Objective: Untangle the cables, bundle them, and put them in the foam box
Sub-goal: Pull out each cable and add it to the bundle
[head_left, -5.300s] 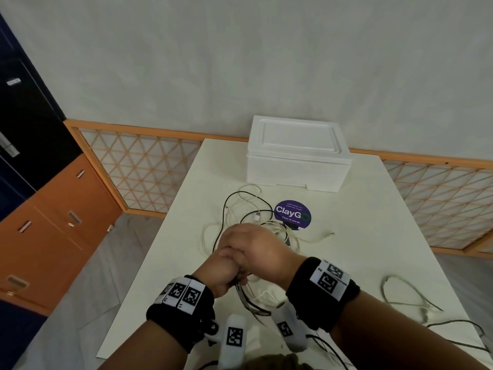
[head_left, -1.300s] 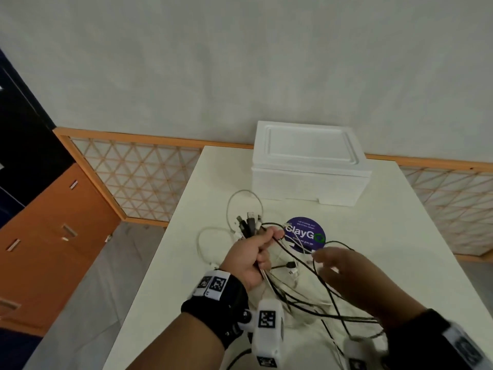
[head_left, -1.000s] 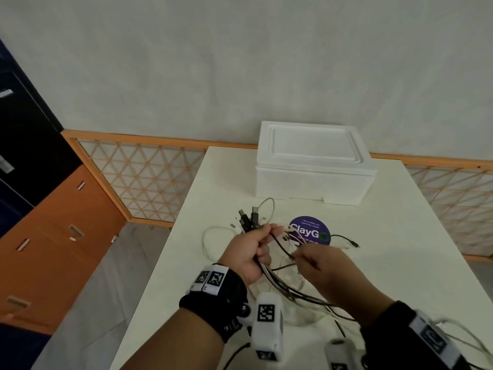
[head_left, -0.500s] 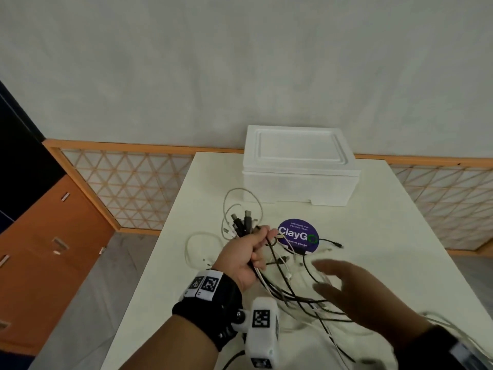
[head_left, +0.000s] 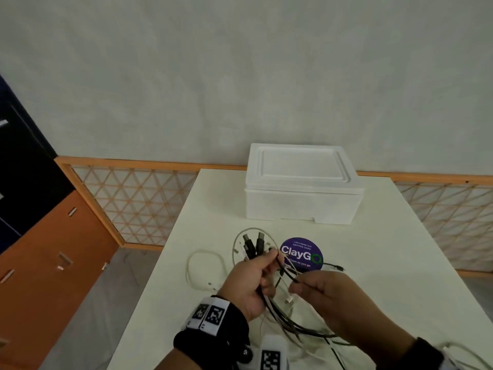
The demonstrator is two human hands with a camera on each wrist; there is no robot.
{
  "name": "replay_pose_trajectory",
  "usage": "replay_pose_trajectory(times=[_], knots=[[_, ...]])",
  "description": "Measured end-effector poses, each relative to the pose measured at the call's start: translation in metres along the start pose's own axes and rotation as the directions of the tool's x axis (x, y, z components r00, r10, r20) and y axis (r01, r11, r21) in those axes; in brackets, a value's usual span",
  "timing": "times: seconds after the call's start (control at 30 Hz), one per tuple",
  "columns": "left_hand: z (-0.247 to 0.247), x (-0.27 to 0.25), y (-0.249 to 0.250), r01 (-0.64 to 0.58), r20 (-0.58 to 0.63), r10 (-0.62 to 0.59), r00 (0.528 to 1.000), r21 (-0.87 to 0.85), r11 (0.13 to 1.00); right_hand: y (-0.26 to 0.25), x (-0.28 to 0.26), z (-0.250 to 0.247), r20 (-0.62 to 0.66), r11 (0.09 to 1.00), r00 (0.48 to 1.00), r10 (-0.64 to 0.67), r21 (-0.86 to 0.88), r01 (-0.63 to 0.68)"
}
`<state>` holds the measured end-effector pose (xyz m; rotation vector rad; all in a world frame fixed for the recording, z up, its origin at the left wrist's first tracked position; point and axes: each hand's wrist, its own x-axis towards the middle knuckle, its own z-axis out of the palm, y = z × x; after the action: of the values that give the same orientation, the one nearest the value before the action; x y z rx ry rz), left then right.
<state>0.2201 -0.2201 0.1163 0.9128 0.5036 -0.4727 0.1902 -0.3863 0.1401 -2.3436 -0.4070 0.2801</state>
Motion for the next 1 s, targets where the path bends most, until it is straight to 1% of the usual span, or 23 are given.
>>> replay_pose_trajectory(times=[0.1, 0.17, 0.23, 0.33, 0.4, 0.47, 0.53, 0.6, 0.63, 0.67, 0.73, 0.77, 0.8, 0.87, 0.9, 0.93, 0.97, 1.0], knots=[[0.008, -0.007, -0.004, -0.004, -0.006, 0.003, 1.0, -0.064, 0.998, 0.0, 0.0, 0.0, 0.043, 0.999, 0.999, 0.029, -0.028, -0.028], [0.01, -0.013, -0.005, -0.025, -0.022, 0.023, 1.0, -0.079, 0.997, -0.001, -0.004, -0.001, 0.071, 0.999, 0.996, 0.047, 0.009, -0.048], [0.008, -0.018, -0.006, -0.048, -0.07, 0.042, 0.997, -0.086, 0.995, -0.003, -0.007, -0.003, 0.066, 0.997, 0.996, 0.054, 0.044, -0.057], [0.006, -0.024, -0.011, -0.049, -0.11, 0.035, 0.993, -0.125, 0.991, -0.011, -0.012, -0.005, 0.072, 0.998, 0.997, 0.023, 0.058, -0.027], [0.007, -0.03, -0.014, -0.051, -0.106, 0.035, 0.994, -0.156, 0.986, -0.017, -0.013, -0.002, 0.113, 1.0, 0.994, 0.003, 0.025, -0.006], [0.009, -0.039, -0.016, -0.056, -0.089, 0.043, 0.995, -0.155, 0.986, -0.02, -0.012, 0.003, 0.117, 1.0, 0.993, -0.018, -0.017, 0.02], [0.009, -0.045, -0.017, -0.09, -0.09, 0.08, 0.993, -0.116, 0.989, -0.021, -0.009, 0.009, 0.085, 0.998, 0.995, -0.042, -0.044, 0.046], [0.008, -0.048, -0.014, -0.173, -0.131, 0.159, 0.978, -0.1, 0.98, -0.024, -0.009, 0.012, 0.081, 0.996, 0.996, -0.04, -0.077, 0.046], [0.006, -0.048, -0.01, -0.217, -0.155, 0.196, 0.968, -0.135, 0.967, -0.026, -0.01, 0.012, 0.095, 0.994, 0.995, -0.027, -0.099, 0.037], [0.004, -0.05, -0.005, -0.244, -0.17, 0.211, 0.963, -0.206, 0.948, -0.027, -0.012, 0.011, 0.118, 0.991, 0.993, -0.015, -0.127, 0.03], [-0.009, -0.053, 0.01, -0.273, -0.183, 0.215, 0.959, -0.405, 0.873, -0.024, -0.014, 0.001, 0.138, 0.976, 0.989, 0.052, -0.216, -0.022], [-0.02, -0.054, 0.018, -0.286, -0.185, 0.222, 0.957, -0.487, 0.825, -0.018, -0.017, -0.008, 0.119, 0.958, 0.988, 0.1, -0.281, -0.063], [-0.035, -0.054, 0.025, -0.306, -0.197, 0.237, 0.951, -0.529, 0.791, -0.01, -0.022, -0.021, 0.055, 0.935, 0.988, 0.143, -0.336, -0.117], [-0.067, -0.053, 0.035, -0.351, -0.231, 0.268, 0.935, -0.517, 0.78, 0.007, -0.032, -0.048, -0.119, 0.88, 0.968, 0.219, -0.405, -0.249], [-0.079, -0.054, 0.038, -0.366, -0.24, 0.281, 0.929, -0.498, 0.786, 0.015, -0.036, -0.06, -0.186, 0.839, 0.959, 0.213, -0.468, -0.277], [-0.088, -0.057, 0.039, -0.372, -0.243, 0.287, 0.927, -0.483, 0.793, 0.019, -0.04, -0.069, -0.214, 0.787, 0.954, 0.209, -0.542, -0.294], [-0.091, -0.058, 0.039, -0.369, -0.247, 0.282, 0.927, -0.466, 0.804, 0.025, -0.041, -0.073, -0.209, 0.753, 0.95, 0.233, -0.58, -0.312], [-0.091, -0.06, 0.037, -0.359, -0.252, 0.27, 0.929, -0.441, 0.822, 0.028, -0.043, -0.072, -0.177, 0.738, 0.947, 0.268, -0.595, -0.32]])
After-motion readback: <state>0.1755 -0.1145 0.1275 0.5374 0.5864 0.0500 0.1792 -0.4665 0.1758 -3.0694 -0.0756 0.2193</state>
